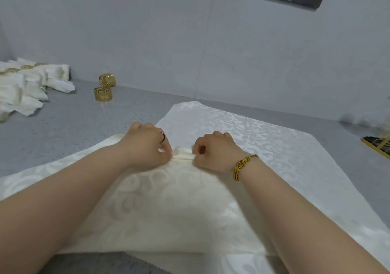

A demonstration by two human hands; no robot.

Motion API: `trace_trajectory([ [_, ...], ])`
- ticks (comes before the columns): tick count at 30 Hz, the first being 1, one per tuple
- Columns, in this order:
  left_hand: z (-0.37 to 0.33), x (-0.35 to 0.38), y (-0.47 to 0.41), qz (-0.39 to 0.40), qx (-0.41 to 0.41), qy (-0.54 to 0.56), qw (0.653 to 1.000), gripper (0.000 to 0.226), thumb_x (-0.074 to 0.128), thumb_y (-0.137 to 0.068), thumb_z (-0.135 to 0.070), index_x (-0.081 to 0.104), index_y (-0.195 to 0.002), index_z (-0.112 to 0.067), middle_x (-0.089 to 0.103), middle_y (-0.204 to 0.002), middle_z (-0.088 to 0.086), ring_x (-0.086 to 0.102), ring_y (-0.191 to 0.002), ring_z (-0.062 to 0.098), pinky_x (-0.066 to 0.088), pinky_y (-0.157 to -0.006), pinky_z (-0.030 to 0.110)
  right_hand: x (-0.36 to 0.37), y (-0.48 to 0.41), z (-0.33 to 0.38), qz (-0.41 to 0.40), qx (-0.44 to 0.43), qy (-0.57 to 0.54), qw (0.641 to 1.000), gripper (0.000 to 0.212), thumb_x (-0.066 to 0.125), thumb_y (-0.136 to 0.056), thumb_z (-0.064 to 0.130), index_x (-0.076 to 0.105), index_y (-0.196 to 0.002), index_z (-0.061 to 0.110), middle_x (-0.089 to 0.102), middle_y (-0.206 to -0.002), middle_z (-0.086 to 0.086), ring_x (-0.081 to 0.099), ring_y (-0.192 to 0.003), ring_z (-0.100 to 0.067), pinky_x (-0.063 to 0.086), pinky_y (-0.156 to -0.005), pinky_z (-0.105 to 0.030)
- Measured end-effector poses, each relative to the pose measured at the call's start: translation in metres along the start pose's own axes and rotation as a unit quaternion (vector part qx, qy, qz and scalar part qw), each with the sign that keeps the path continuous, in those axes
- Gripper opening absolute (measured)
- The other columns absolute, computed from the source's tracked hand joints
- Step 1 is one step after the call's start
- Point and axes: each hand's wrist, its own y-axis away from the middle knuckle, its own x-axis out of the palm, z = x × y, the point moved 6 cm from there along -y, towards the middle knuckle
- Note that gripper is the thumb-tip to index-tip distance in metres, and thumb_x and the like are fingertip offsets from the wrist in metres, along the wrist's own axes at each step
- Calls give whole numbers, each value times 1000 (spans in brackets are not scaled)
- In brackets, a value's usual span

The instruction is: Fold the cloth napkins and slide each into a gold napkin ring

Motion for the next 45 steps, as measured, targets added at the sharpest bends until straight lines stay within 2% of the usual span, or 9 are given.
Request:
trace_trajectory([
  [4,5,1,-3,55,-38,51,996,18,52,-90,-34,55,-73,-29,60,-119,-5,46,-118,15,23,-98,25,-2,-4,-4,7,26,-26,999,18,53,-89,22,63,-103,17,52,-120,-3,38,-113,-22,26,-98,-31],
  [6,3,2,-6,44,-35,49,997,2,58,-87,-29,57,-89,-29,61,-112,-8,51,-114,13,24,-97,24,-1,-8,-4,9,33,-35,999,29,56,-86,17,56,-115,19,45,-127,-2,36,-118,-22,26,-98,-28],
  [10,6,5,-13,85,-72,74,991,28,62,-84,-28,47,-108,-25,49,-95,-11,52,-107,14,23,-95,27,0,-13,-2,56,48,-43,996,41,51,-85,12,47,-124,23,55,-119,4,40,-114,-18,24,-89,-24],
  [18,-9,-11,-5,26,-13,-16,999,9,55,-85,-24,47,-86,-27,44,-73,-14,48,-88,14,16,-83,25,-6,-6,12,10,14,25,1000,14,48,-84,8,48,-87,22,45,-80,6,34,-88,-16,22,-83,-29],
  [23,-15,-16,22,-63,34,-15,997,11,54,-84,-22,47,-82,-31,47,-82,-15,39,-83,6,15,-85,21,-10,17,20,-38,-31,41,998,19,47,-83,3,53,-90,20,42,-91,3,30,-87,-14,22,-76,-25],
  [31,-12,-9,48,3,23,88,996,16,56,-88,-37,63,-79,-26,58,-77,-14,53,-85,10,26,-76,6,7,41,21,10,-24,-14,1000,18,49,-84,7,59,-99,10,51,-100,-6,42,-89,-18,33,-76,-26],
  [36,-5,-5,50,49,-29,140,988,16,60,-87,-26,59,-71,-30,53,-101,-13,50,-110,10,31,-99,25,2,43,17,29,25,-113,993,34,56,-88,22,46,-56,15,46,-74,1,46,-78,-18,40,-75,-31],
  [39,-3,-2,49,63,-43,139,987,12,63,-84,-26,53,-80,-32,51,-102,-12,49,-114,11,30,-99,27,7,41,15,17,39,-122,992,5,59,-86,20,59,-89,17,52,-102,0,46,-107,-20,35,-95,-29],
  [45,-7,-6,48,7,-63,99,993,36,59,-87,-27,48,-121,-27,50,-103,-9,48,-107,14,27,-92,23,5,42,19,-8,11,-75,997,40,51,-89,17,45,-129,20,53,-124,2,40,-118,-17,24,-99,-27],
])
